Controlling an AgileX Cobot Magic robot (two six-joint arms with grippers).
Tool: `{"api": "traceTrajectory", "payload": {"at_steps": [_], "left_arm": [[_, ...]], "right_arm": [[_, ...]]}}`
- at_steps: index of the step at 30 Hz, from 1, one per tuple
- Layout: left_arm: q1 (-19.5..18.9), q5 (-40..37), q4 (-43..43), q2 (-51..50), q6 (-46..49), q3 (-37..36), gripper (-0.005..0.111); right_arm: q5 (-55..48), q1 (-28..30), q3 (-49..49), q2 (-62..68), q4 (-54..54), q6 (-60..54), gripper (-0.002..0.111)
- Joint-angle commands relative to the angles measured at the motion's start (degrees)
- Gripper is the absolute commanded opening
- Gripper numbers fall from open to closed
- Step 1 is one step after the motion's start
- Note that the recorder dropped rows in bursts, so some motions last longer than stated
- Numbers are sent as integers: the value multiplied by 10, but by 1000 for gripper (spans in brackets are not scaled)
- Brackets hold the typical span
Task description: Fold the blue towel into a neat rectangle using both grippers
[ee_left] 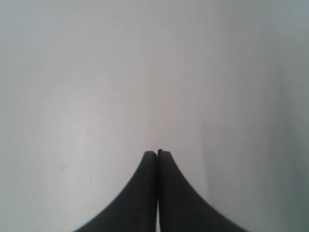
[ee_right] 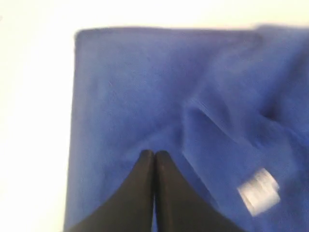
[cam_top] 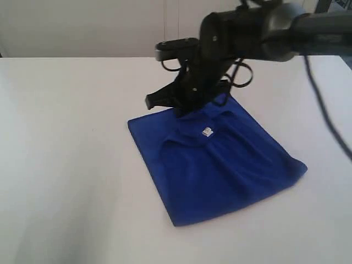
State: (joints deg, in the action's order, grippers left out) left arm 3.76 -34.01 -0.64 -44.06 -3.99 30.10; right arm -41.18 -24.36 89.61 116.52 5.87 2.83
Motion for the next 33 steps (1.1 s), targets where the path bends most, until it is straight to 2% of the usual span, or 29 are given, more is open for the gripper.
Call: {"api": "traceTrajectory", "payload": {"at_steps": [1,11,24,33], "left_arm": [[-3,-4,2,4,0,-3,0],[-3,-4,2,4,0,-3,0],[-3,-4,2,4,0,-3,0],[-3,-4,2,4,0,-3,0]], "right_arm": [[10,-12,88,82,-1,-12,0],[-9,-13,204,197,87,-35,0],[30,-12,217,240,88,-39,0],[119,20,217,243,52,66,0]]}}
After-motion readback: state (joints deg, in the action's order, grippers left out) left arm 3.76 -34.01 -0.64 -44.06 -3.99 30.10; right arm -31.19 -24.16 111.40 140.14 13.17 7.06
